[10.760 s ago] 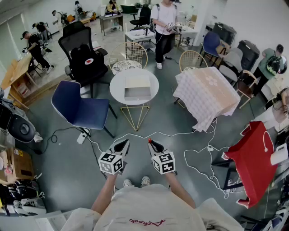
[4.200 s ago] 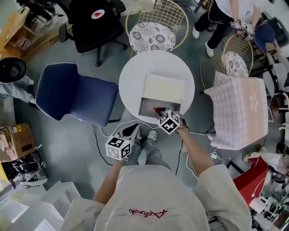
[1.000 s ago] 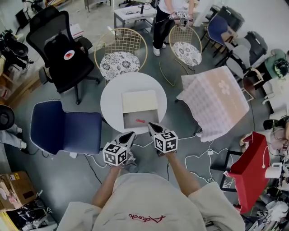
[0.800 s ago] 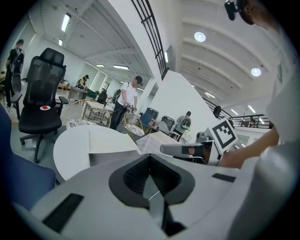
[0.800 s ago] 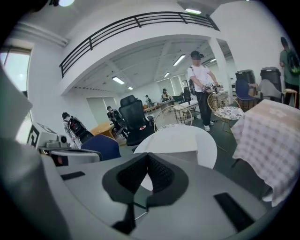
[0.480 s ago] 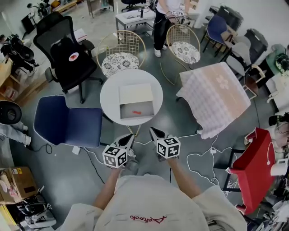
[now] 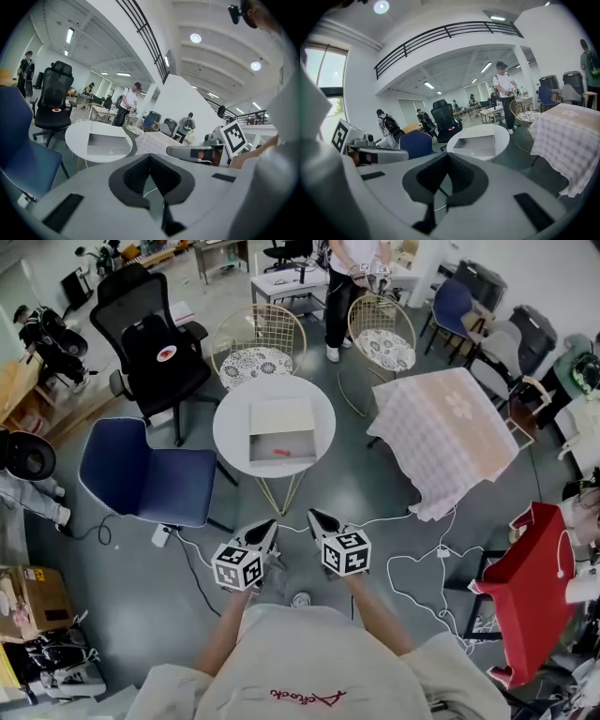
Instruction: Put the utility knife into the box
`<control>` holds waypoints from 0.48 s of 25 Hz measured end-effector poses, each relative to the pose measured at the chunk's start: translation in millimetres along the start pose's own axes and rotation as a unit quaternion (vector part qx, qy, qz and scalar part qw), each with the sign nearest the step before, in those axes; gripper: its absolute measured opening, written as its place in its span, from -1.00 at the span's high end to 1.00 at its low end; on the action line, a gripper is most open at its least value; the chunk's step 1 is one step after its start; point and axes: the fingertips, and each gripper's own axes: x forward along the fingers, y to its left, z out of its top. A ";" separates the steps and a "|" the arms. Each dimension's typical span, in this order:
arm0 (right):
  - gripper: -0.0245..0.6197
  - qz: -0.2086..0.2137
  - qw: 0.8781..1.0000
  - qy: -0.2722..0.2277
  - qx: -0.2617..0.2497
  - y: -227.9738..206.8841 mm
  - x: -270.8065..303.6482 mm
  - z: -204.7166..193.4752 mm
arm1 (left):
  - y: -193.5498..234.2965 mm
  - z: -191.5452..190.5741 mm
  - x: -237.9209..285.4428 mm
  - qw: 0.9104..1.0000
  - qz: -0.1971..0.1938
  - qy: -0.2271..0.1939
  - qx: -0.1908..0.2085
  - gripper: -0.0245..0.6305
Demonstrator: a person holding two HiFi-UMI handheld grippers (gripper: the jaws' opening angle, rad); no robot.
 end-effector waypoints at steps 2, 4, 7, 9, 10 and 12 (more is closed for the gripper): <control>0.87 0.004 1.000 -0.002 -0.003 7.6 -8.7 -4.8 | -9.0 -6.4 -7.9 1.000 0.001 -0.001 0.003 0.89; 0.87 0.009 1.000 -0.004 -0.009 13.9 -14.7 -7.8 | -15.9 -10.6 -13.5 1.000 0.002 -0.003 0.008 0.89; 0.87 0.016 1.000 -0.002 -0.022 23.5 -21.6 -13.1 | -23.2 -15.5 -20.8 1.000 0.005 -0.008 0.008 0.89; 0.87 0.017 0.999 0.001 -0.030 27.5 -25.4 -16.3 | -27.9 -18.0 -23.3 1.000 0.005 -0.009 0.008 0.89; 0.88 0.017 0.999 0.001 -0.033 28.6 -27.2 -17.5 | -30.3 -18.6 -23.8 1.000 0.004 -0.010 0.008 0.89; 0.88 0.017 0.999 -0.001 -0.035 30.2 -31.0 -18.8 | -34.5 -19.2 -23.8 1.000 0.002 -0.010 0.011 0.89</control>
